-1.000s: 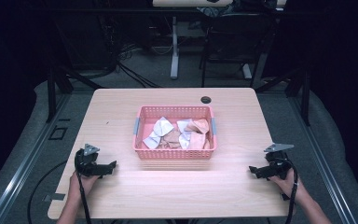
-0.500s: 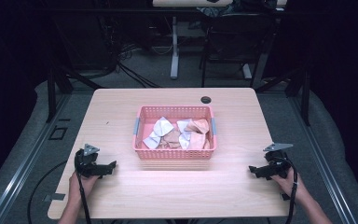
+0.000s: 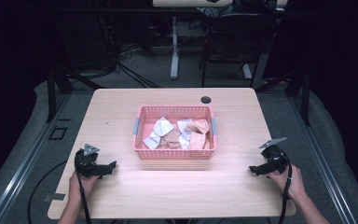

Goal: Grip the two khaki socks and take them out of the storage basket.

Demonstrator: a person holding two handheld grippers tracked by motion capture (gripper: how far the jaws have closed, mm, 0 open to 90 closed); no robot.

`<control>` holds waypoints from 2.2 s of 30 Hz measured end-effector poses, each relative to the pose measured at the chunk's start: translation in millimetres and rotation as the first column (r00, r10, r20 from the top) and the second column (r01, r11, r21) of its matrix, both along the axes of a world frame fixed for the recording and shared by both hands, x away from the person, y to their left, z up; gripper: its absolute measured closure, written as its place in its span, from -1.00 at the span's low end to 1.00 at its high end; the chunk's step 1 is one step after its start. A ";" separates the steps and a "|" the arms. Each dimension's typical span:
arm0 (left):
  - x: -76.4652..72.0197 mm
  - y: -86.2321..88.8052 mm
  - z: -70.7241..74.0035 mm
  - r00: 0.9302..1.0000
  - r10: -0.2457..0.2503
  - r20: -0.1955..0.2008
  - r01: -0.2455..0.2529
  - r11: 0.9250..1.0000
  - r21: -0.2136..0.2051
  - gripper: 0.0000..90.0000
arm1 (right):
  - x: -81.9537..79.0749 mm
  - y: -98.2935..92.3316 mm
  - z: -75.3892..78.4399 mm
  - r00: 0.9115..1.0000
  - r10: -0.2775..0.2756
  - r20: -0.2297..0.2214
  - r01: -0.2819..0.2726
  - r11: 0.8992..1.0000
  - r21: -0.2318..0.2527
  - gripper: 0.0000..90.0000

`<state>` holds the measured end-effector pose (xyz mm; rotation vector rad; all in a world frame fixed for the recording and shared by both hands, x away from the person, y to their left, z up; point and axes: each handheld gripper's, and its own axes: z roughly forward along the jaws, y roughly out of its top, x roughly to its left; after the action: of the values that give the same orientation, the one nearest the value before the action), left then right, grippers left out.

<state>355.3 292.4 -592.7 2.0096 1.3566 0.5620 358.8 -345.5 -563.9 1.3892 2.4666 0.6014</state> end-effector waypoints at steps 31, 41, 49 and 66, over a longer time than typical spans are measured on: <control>0.5 0.3 0.3 1.000 0.002 -0.003 -0.002 1.000 0.003 -1.00 | 25.8 47.1 67.6 0.993 0.067 -0.094 -0.068 0.998 -0.009 -1.00; 0.4 0.3 0.3 1.000 0.003 -0.003 -0.003 1.000 0.003 -1.00 | 38.2 64.6 89.7 0.991 0.090 -0.097 -0.091 0.996 -0.006 -1.00; 0.5 0.4 0.2 1.000 0.002 -0.003 -0.002 1.000 0.003 -1.00 | 51.7 83.7 108.1 0.988 0.124 -0.091 -0.127 0.992 -0.019 -1.00; 0.4 0.3 0.2 1.000 0.003 -0.003 -0.003 1.000 0.003 -1.00 | 84.7 134.0 141.5 0.980 0.184 -0.073 -0.187 0.982 -0.023 -1.00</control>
<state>355.7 292.7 -592.4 2.0116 1.3618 0.5636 443.5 -211.5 -422.4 1.1970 2.6701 0.5598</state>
